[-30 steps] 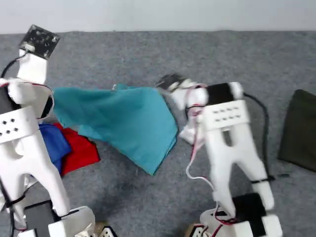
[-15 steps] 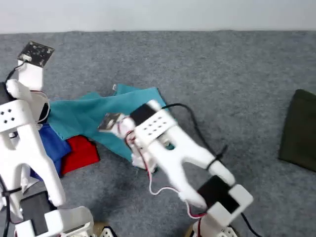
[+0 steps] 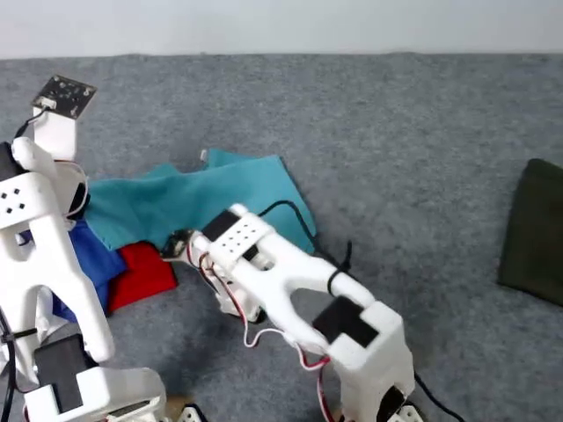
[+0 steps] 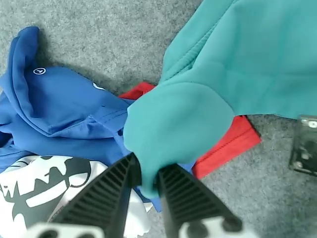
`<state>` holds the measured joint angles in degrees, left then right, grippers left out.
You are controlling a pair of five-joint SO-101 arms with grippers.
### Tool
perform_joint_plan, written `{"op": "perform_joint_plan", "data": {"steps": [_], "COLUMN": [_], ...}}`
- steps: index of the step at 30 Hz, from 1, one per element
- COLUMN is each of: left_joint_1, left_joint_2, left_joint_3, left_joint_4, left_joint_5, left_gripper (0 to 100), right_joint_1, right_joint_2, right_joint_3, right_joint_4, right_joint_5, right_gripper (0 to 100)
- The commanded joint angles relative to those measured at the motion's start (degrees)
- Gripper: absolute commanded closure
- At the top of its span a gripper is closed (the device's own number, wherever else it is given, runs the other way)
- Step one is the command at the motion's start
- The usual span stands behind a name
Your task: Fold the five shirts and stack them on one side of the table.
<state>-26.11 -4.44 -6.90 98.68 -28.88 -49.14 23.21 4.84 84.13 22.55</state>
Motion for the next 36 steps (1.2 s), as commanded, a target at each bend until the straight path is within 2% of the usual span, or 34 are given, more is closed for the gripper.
{"op": "perform_joint_plan", "data": {"steps": [1,3,9,15,20,26,29,36], "left_joint_1": [-0.26,-0.26,-0.26,0.18,6.15,10.55,13.27,19.16], "left_joint_2": [-0.35,-0.35,-0.35,-0.70,-1.58,-6.77,-9.23,-16.35], "left_joint_3": [-0.31,-0.31,-0.31,-0.31,-0.48,-2.51,-5.05,-17.89], "left_joint_4": [-0.79,-0.79,-0.79,-0.70,1.93,1.76,1.76,1.49], "left_joint_5": [-0.35,-0.35,-0.35,-0.09,4.48,8.26,9.41,9.41], "left_gripper": [99,99,99,99,99,99,99,98], "right_joint_1": [-0.48,-0.48,0.40,7.96,17.89,27.82,31.25,40.13], "right_joint_2": [1.80,3.82,9.19,8.75,3.30,-14.46,-22.46,-33.98], "right_joint_3": [-0.88,-2.46,-9.14,-17.85,-25.41,-27.87,-30.24,-36.48], "right_joint_4": [-1.01,-0.57,1.45,10.59,18.95,18.77,18.59,13.23], "right_joint_5": [-0.44,-0.44,1.85,5.19,10.29,18.11,19.34,23.30], "right_gripper": [68.6,73.6,99.0,98.7,98.7,98.8,98.7,98.7]}}
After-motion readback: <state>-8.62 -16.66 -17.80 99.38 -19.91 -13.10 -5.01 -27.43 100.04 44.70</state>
